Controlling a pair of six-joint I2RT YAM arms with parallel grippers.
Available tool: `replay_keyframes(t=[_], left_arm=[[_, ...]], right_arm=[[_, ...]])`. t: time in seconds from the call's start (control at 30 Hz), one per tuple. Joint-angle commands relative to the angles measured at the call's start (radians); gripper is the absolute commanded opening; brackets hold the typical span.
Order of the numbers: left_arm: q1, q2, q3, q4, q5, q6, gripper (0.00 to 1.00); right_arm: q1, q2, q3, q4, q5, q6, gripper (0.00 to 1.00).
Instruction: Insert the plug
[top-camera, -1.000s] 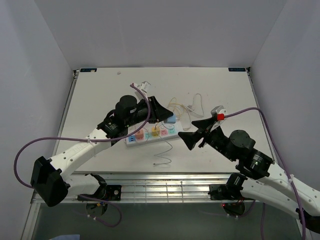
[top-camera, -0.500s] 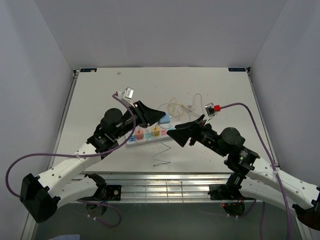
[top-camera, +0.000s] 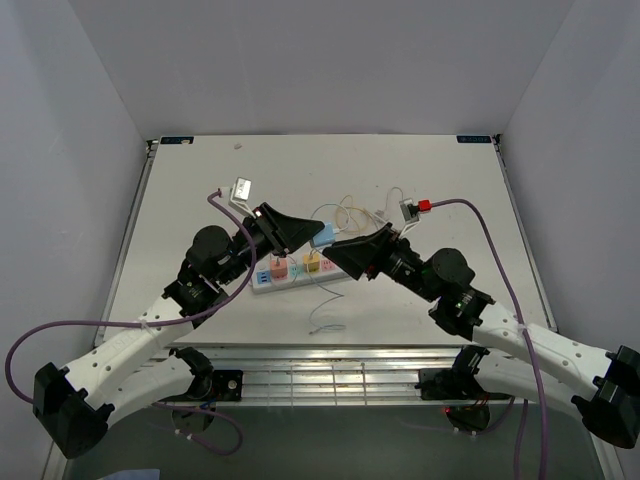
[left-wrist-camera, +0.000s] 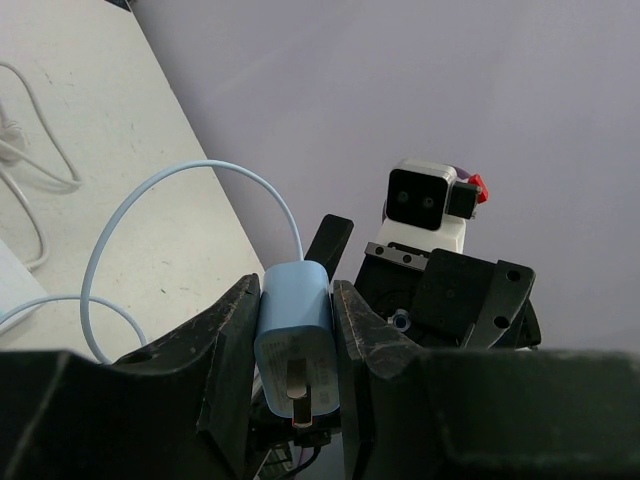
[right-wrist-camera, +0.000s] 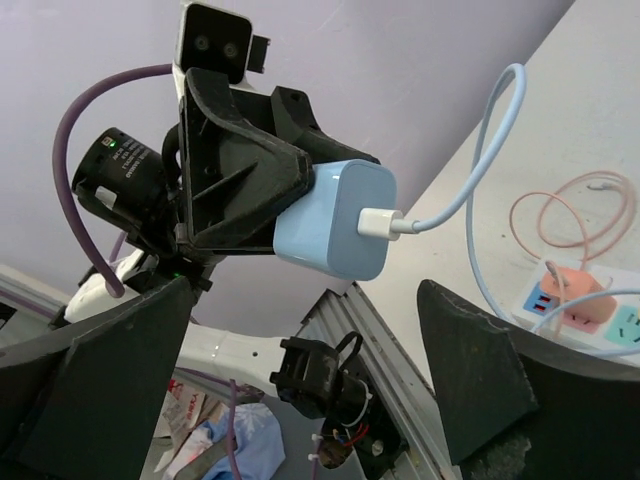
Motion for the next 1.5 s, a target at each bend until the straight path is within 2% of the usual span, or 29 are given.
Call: replay_keyframes(t=[0.0, 0.13, 0.27, 0.37, 0.9, 1.0, 1.13, 1.17, 1.23, 1.27, 1.3, 1.37, 1.43, 1.47], left_arm=[[-0.004, -0.015, -0.002, 0.033, 0.002, -0.02, 0.0], [-0.006, -0.011, -0.004, 0.049, 0.011, -0.017, 0.0], [-0.006, -0.011, -0.011, 0.053, 0.011, -0.025, 0.0], [-0.004, -0.015, -0.017, 0.056, 0.014, -0.026, 0.0], [-0.022, 0.001, -0.02, 0.098, 0.053, -0.04, 0.0], [-0.029, 0.001, -0.024, 0.099, 0.048, -0.039, 0.0], [-0.03, 0.003, -0.028, 0.099, 0.034, -0.037, 0.0], [-0.03, 0.005, -0.024, 0.098, 0.034, -0.035, 0.0], [-0.03, 0.012, -0.013, 0.073, 0.034, -0.031, 0.0], [-0.032, 0.015, 0.013, 0.052, 0.033, -0.023, 0.08], [-0.03, 0.017, 0.028, -0.004, 0.028, -0.002, 0.41], [-0.03, 0.012, 0.055, -0.068, -0.01, 0.009, 0.74], [-0.03, 0.0, 0.091, -0.16, -0.053, 0.018, 0.98], [-0.03, -0.005, 0.099, -0.177, -0.059, 0.024, 0.98]], right_arm=[[-0.008, 0.039, 0.025, 0.15, -0.041, 0.057, 0.96], [-0.019, 0.079, 0.033, 0.201, -0.054, 0.091, 0.86], [-0.022, 0.096, 0.013, 0.285, -0.029, 0.102, 0.72], [-0.025, 0.091, 0.01, 0.285, 0.0, 0.096, 0.67], [-0.034, 0.122, 0.018, 0.314, 0.032, 0.085, 0.57], [-0.034, 0.134, 0.015, 0.339, 0.032, 0.094, 0.45], [-0.037, 0.133, 0.018, 0.345, 0.018, 0.085, 0.34], [-0.037, 0.131, 0.018, 0.344, 0.015, 0.065, 0.23], [-0.042, 0.122, 0.013, 0.335, 0.015, 0.042, 0.12], [-0.057, 0.105, 0.013, 0.321, 0.02, 0.008, 0.08], [-0.068, 0.093, 0.009, 0.278, 0.023, -0.015, 0.08], [-0.106, 0.046, 0.003, 0.217, 0.032, -0.047, 0.08], [-0.204, 0.006, -0.007, 0.128, 0.023, -0.081, 0.08], [-0.274, -0.036, 0.001, 0.074, 0.028, -0.088, 0.08]])
